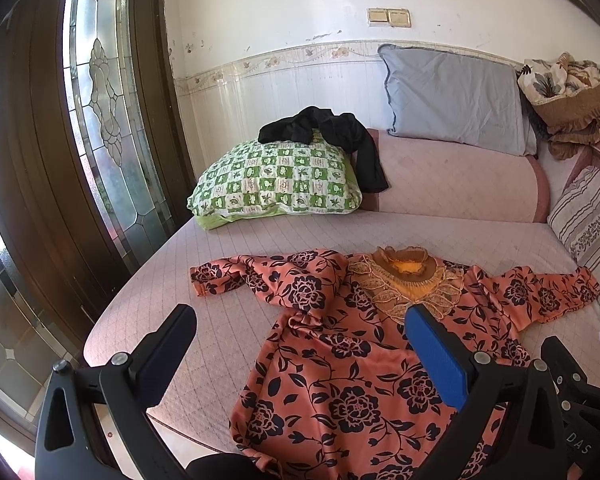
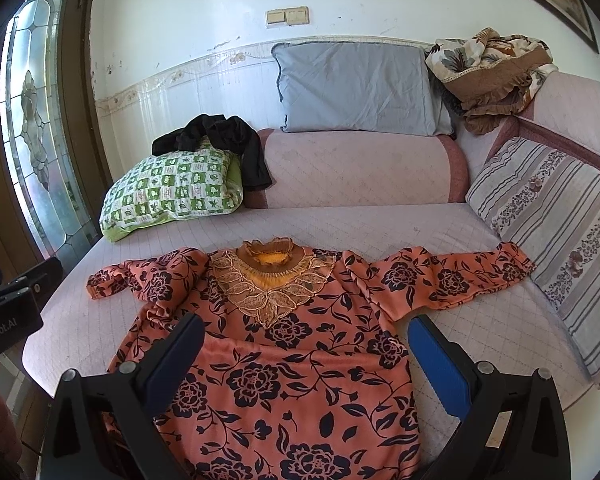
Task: Fold small clothes
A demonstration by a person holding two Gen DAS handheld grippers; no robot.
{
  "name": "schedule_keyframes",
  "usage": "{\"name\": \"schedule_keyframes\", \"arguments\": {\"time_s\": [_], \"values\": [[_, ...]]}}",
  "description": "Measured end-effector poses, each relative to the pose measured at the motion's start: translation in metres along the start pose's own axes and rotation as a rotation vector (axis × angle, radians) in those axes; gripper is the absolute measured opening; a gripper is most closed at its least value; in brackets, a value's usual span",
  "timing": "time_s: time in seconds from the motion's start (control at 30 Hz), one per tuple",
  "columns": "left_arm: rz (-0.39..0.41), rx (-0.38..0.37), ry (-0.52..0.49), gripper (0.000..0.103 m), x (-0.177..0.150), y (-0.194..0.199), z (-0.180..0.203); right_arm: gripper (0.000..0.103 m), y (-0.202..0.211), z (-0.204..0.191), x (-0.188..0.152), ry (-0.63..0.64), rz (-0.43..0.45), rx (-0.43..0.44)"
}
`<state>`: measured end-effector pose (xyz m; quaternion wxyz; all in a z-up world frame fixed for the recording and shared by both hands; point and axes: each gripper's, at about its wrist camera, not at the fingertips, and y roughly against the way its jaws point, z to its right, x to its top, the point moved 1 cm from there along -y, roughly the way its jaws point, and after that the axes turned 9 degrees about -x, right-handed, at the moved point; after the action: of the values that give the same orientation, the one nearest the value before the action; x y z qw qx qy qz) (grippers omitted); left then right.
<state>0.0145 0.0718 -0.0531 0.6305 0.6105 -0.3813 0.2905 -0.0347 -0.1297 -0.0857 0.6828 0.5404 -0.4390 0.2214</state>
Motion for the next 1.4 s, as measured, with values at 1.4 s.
{"name": "schedule_keyframes", "arguments": {"time_s": [1.4], "values": [[-0.528, -0.06, -0.126, 0.103, -0.104, -0.259, 0.057, 0.101, -0.248, 0.274, -0.038, -0.835, -0.269, -0.107]]}}
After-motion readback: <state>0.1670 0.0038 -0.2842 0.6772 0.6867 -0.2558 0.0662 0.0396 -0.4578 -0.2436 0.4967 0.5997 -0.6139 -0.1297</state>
